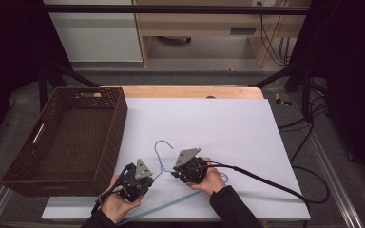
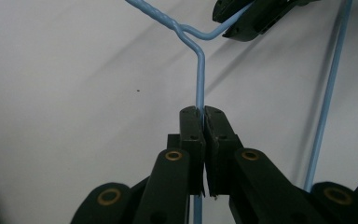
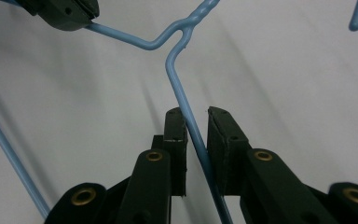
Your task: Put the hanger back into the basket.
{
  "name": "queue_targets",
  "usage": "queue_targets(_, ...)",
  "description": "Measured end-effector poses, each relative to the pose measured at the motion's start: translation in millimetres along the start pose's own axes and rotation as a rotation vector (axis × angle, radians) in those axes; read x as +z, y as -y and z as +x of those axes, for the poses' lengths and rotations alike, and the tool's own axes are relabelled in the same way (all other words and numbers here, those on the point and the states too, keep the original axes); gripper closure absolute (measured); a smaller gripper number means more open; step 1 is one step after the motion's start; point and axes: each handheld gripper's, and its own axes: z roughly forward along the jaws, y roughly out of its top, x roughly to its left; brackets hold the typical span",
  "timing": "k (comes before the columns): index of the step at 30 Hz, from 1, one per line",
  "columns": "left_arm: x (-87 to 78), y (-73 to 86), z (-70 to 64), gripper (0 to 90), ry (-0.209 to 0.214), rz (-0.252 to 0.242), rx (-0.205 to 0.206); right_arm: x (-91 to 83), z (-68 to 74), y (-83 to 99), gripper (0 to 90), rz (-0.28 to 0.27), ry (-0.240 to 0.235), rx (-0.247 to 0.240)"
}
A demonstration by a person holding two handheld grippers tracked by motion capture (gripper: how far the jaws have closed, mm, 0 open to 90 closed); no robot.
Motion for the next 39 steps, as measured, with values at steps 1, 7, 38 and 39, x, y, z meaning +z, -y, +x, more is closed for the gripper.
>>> queue_targets(1,0.1,0.0,0.2,87.1,0.003,0.005,0.001,-0.1,0.3,0.1,78.4,0.0,0.0,-0.002)
queue_targets(7,1.7,0.5,1.3,86.9,0.02,0.012,-0.004,-0.6,0.2,1.1,80.5,-0.003,-0.02,-0.045)
queue_targets(38,8.8,-10.0,7.7,60.1,0.03,0.01,0.115,-18.4,3.5,-2.3,87.4,-0.014,-0.11,-0.099)
queue_targets(39,9.6,-10.0,8.6,63.3,0.029,0.024,0.118,-18.3,3.6,-2.2,87.4,-0.014,-0.108,-0.097)
